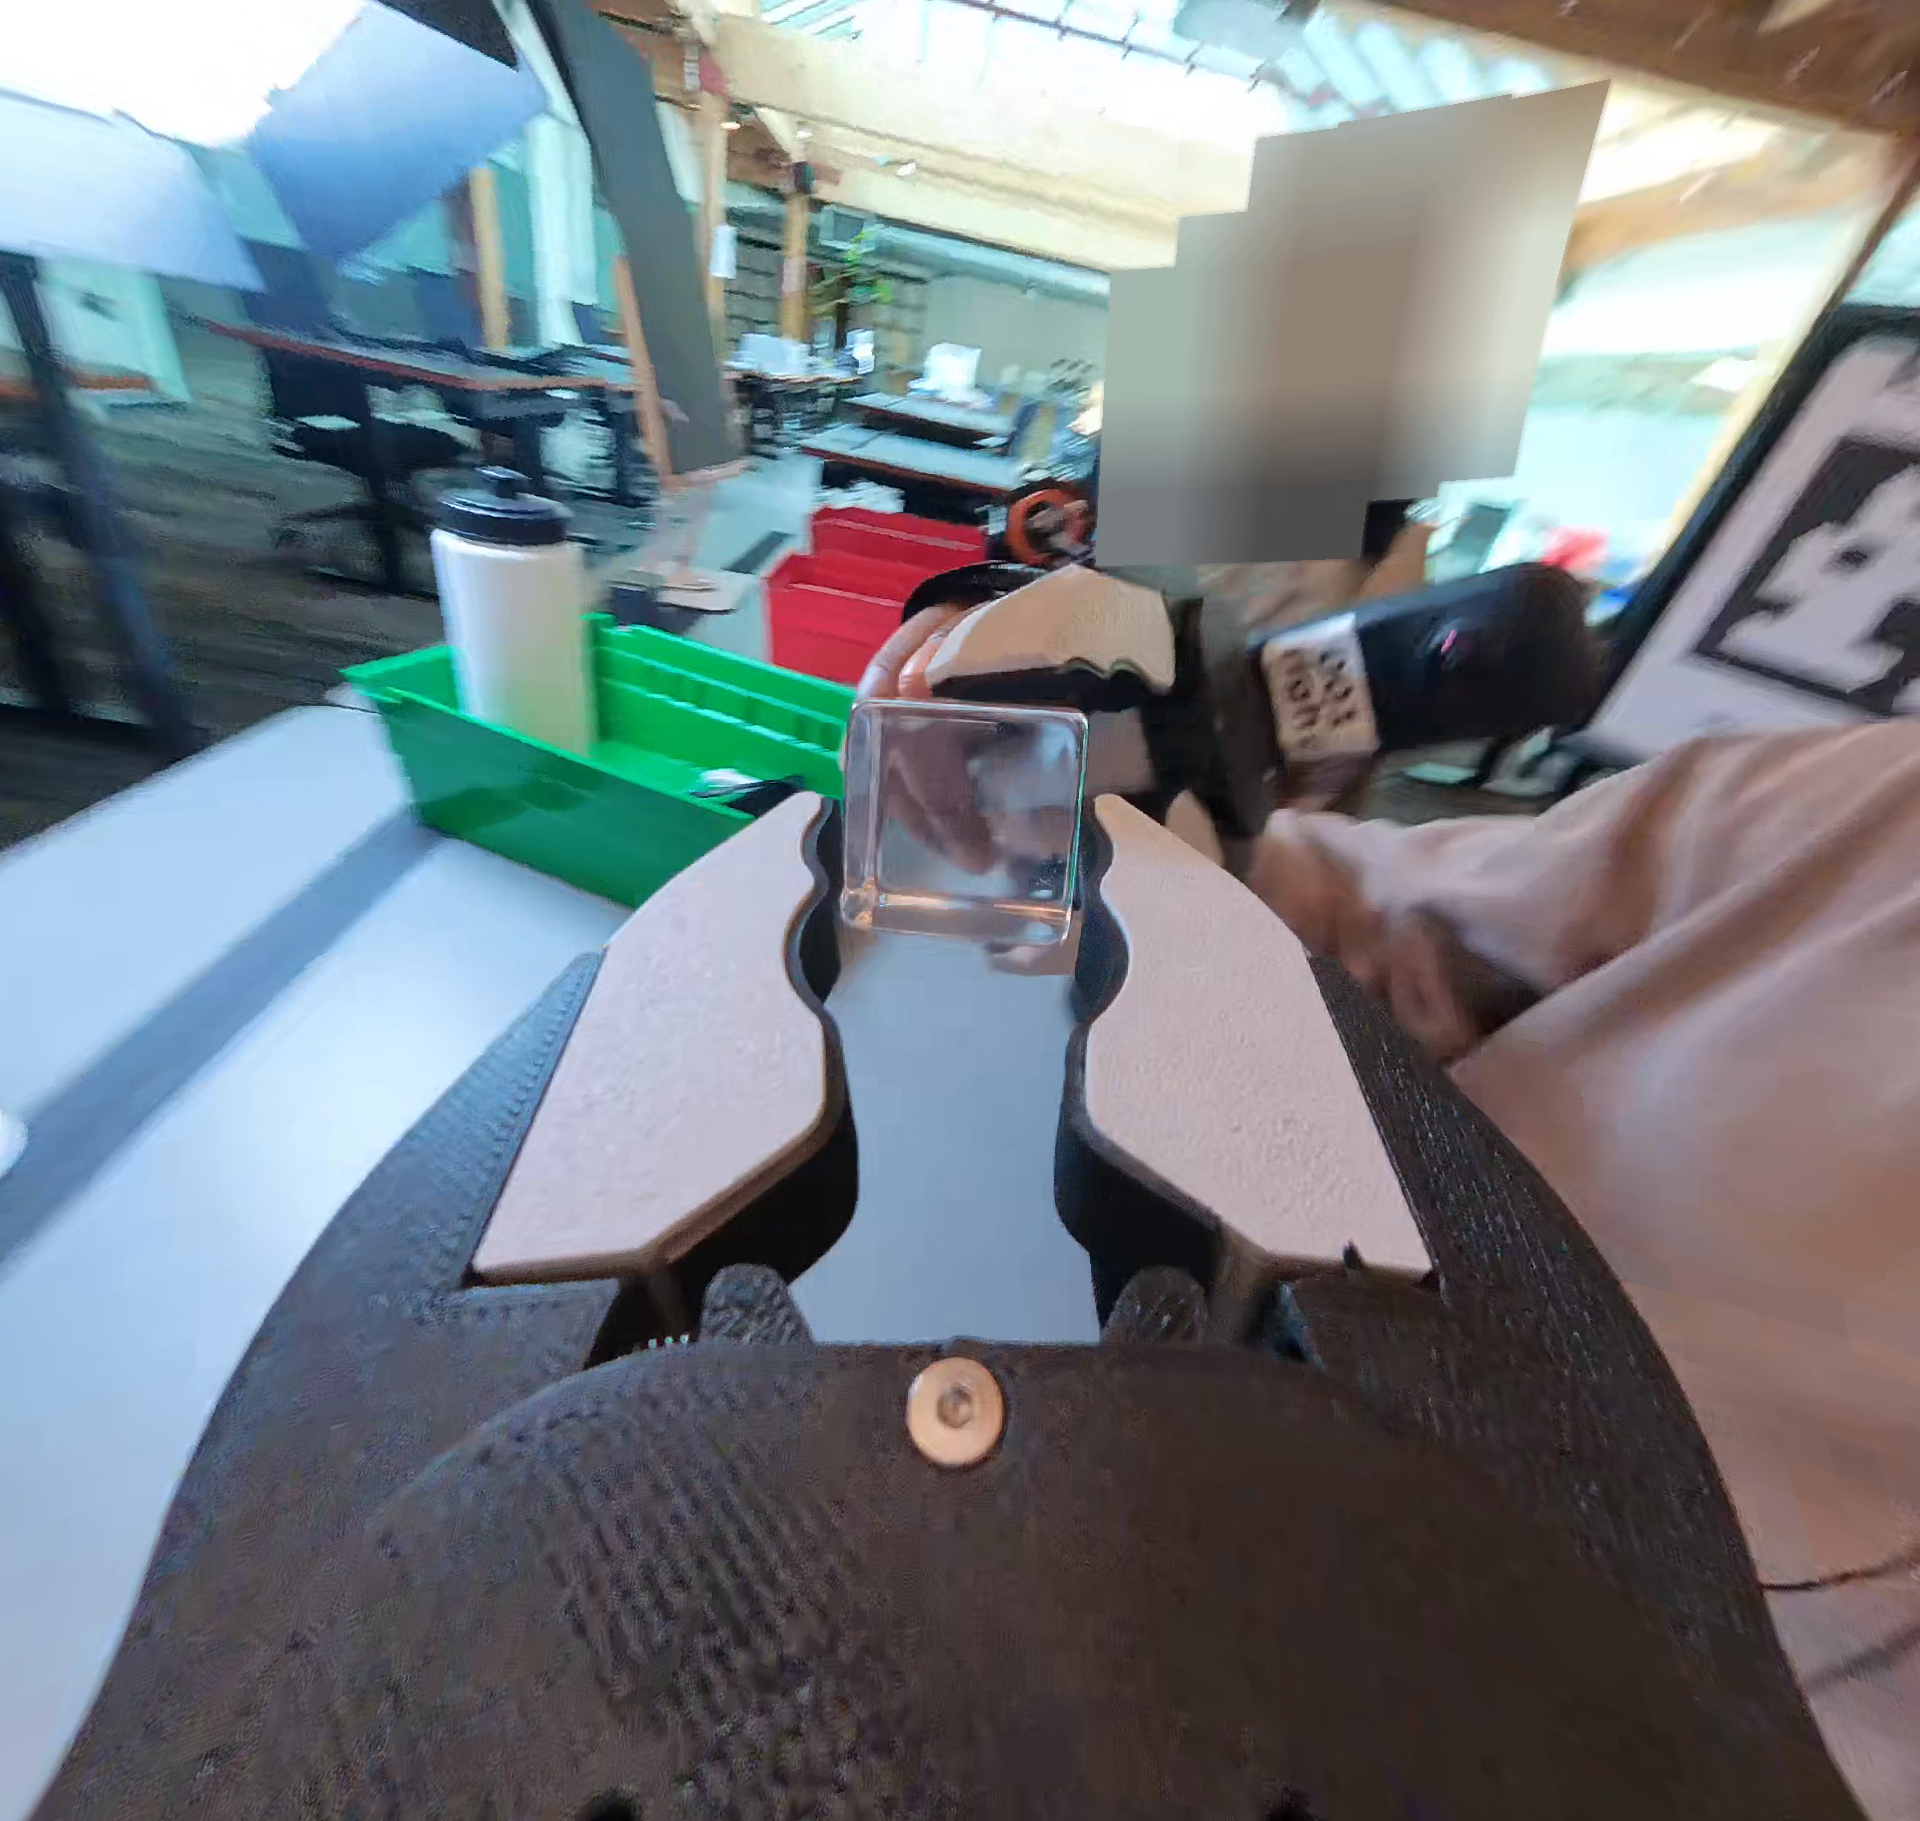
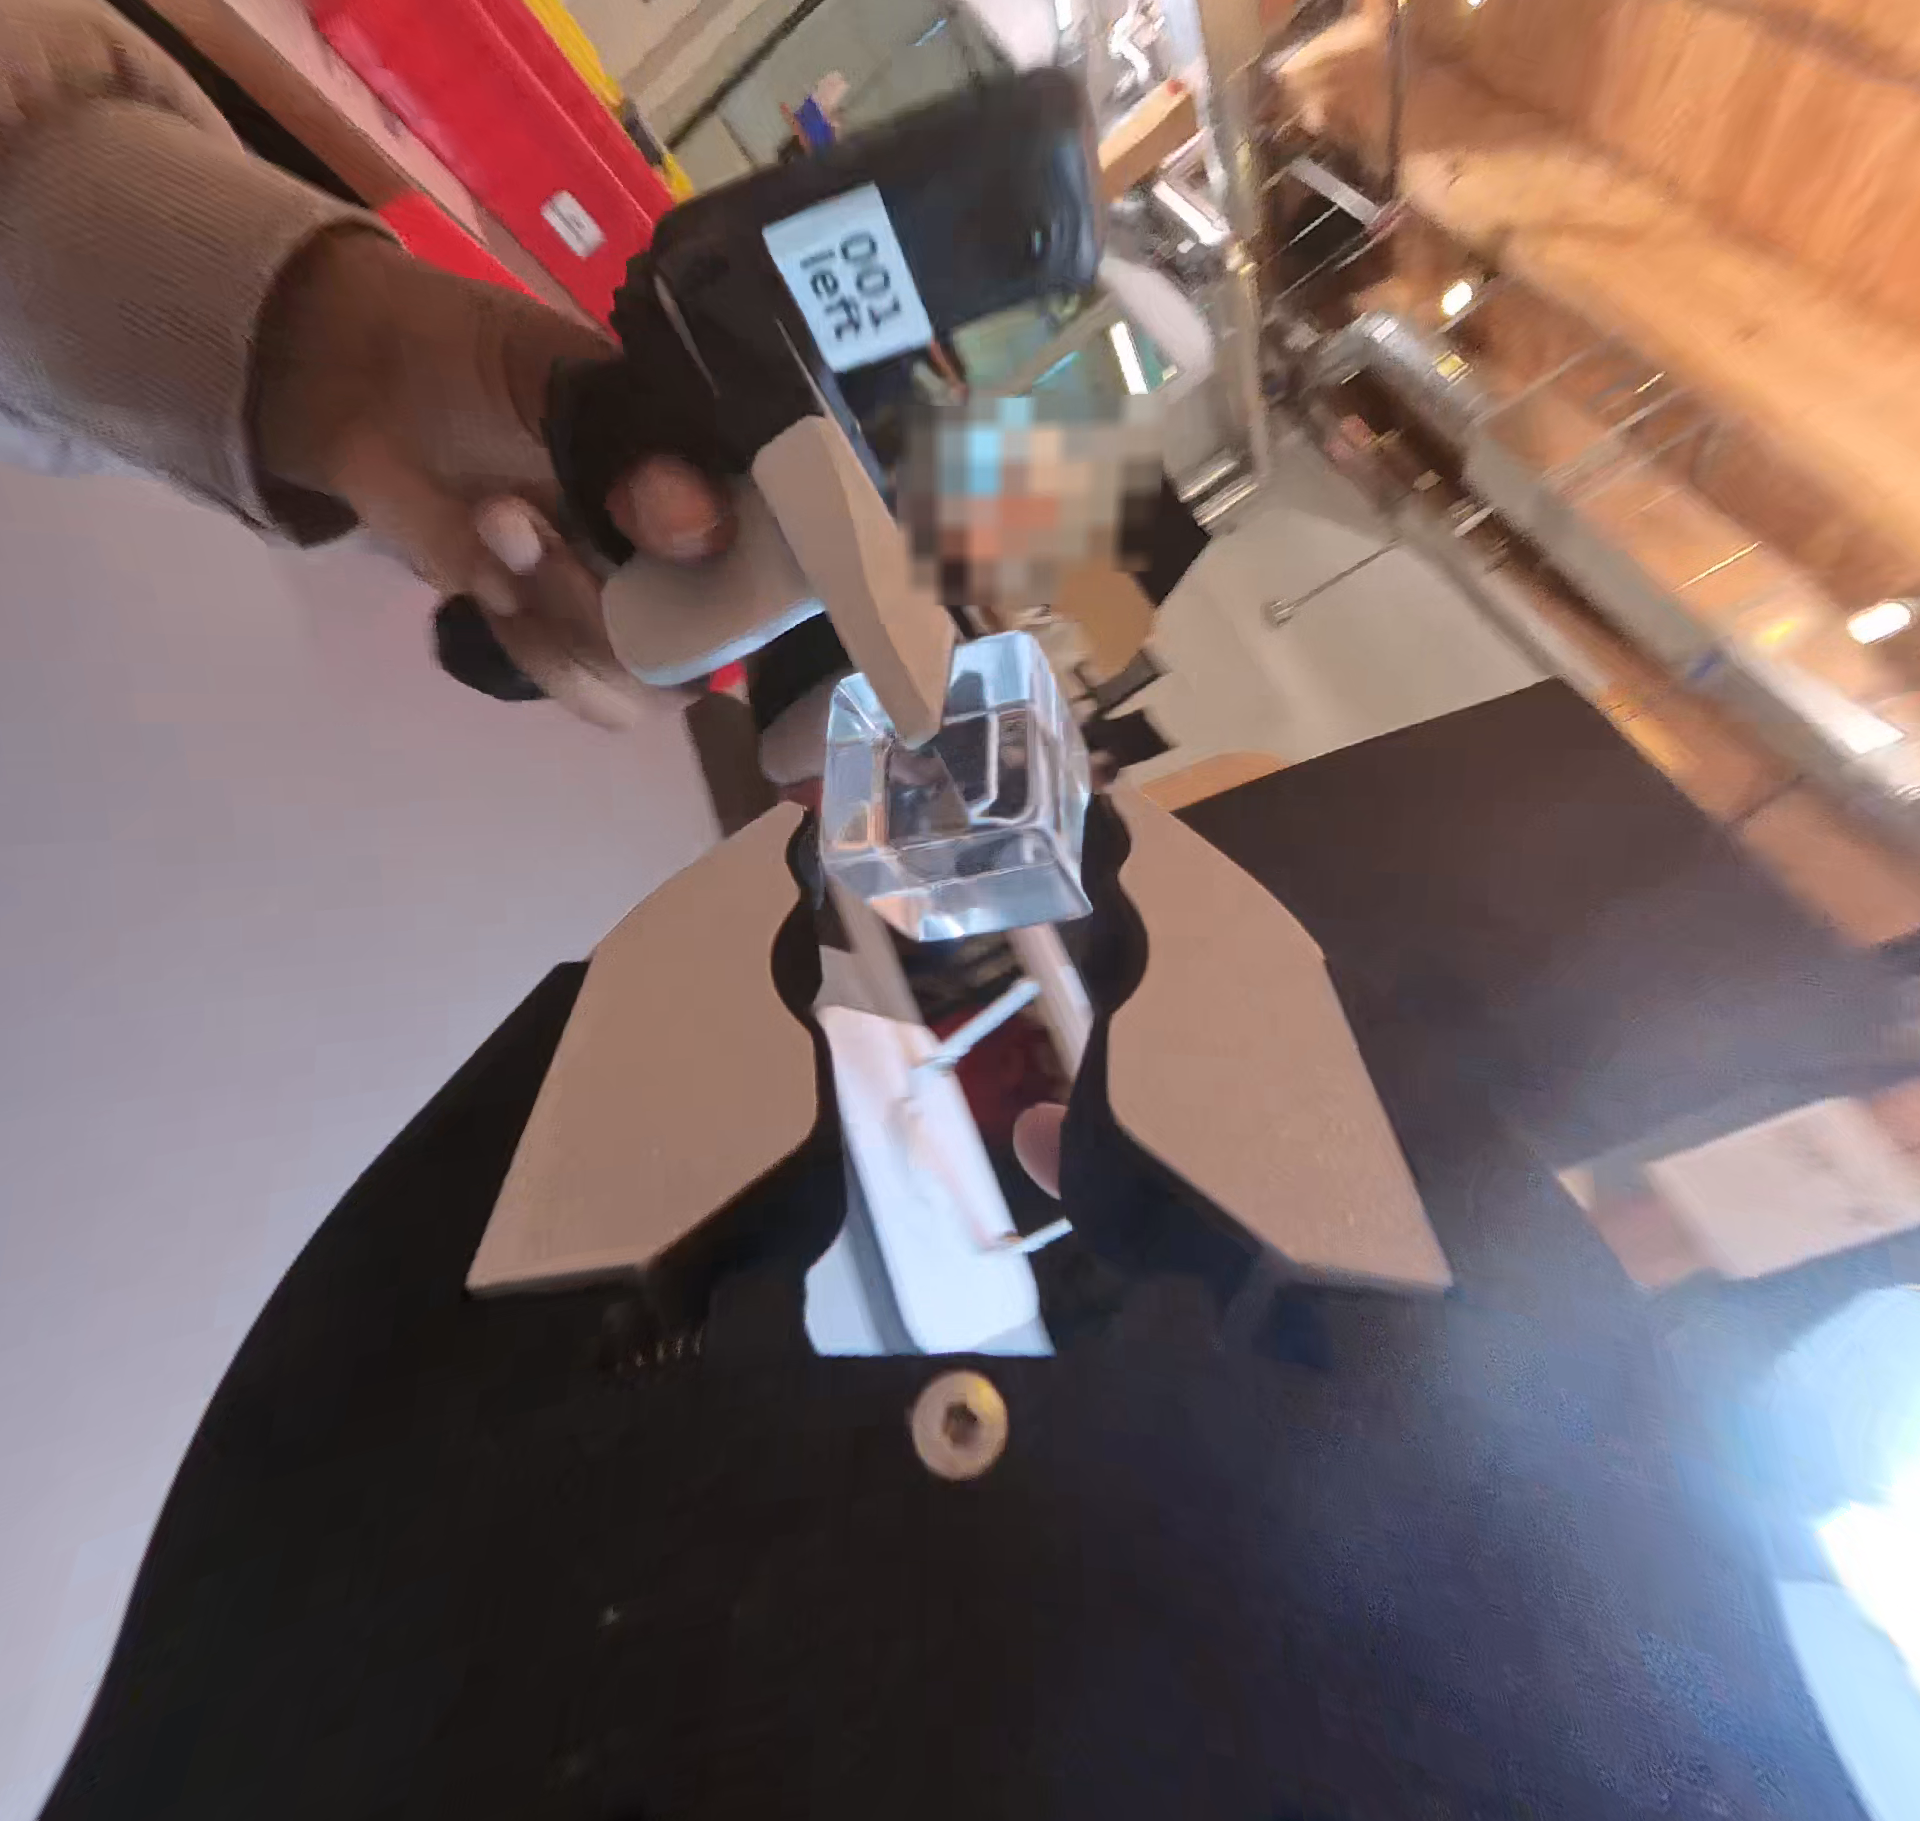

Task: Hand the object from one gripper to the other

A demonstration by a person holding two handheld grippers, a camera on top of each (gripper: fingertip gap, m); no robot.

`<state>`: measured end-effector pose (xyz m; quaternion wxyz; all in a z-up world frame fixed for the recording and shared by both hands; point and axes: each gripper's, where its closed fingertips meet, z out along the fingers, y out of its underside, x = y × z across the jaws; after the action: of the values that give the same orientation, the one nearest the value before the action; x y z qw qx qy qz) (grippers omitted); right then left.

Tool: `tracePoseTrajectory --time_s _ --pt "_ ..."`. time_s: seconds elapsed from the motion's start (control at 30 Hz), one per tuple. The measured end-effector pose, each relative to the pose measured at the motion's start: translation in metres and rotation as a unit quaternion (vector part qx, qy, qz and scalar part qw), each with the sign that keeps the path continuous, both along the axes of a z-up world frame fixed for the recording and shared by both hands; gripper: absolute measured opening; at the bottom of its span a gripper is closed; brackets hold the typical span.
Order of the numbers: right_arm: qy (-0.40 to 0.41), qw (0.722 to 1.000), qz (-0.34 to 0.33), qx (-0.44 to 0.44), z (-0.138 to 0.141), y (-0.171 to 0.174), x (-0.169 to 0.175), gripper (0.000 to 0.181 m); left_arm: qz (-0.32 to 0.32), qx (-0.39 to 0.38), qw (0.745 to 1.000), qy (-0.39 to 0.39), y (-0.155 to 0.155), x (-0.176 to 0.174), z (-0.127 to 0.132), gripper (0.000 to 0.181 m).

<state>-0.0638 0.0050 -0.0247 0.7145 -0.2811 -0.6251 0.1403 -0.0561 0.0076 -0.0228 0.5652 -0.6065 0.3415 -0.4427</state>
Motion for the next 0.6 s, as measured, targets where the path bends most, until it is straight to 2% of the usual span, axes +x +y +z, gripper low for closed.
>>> tracePoseTrajectory --time_s 0.03,0.1,0.17,0.3,0.37,0.43,0.53,0.6 --pt "-0.005 0.999 0.017 -0.046 -0.001 0.0 0.0 0.049 0.029 0.034 0.999 0.031 0.003 -0.003 -0.001 0.043" --pt "0.0 0.986 0.056 -0.157 0.004 0.0 0.002 0.048 0.105 0.11 0.983 0.103 0.011 -0.013 -0.002 0.043" --pt "0.02 0.959 0.074 -0.271 0.014 0.008 0.006 0.053 0.182 0.179 0.951 0.174 0.021 -0.024 -0.002 0.043" --pt "0.015 0.877 0.067 -0.476 0.008 0.026 0.006 0.057 0.29 0.276 0.856 0.326 0.035 -0.037 -0.011 0.043" --pt "0.007 0.849 0.065 -0.524 -0.001 0.026 0.001 0.057 0.314 0.316 0.807 0.388 0.038 -0.036 -0.019 0.043" --pt "-0.004 0.826 0.062 -0.56 -0.011 0.024 -0.005 0.058 0.316 0.343 0.773 0.43 0.039 -0.03 -0.026 0.043" --pt "-0.006 0.81 0.041 -0.585 -0.025 0.031 -0.012 0.056 0.306 0.37 0.745 0.462 0.037 -0.02 -0.035 0.043" --pt "-0.009 0.805 0.029 -0.592 -0.033 0.037 -0.012 0.044 0.301 0.38 0.735 0.473 0.036 -0.016 -0.038 0.043"
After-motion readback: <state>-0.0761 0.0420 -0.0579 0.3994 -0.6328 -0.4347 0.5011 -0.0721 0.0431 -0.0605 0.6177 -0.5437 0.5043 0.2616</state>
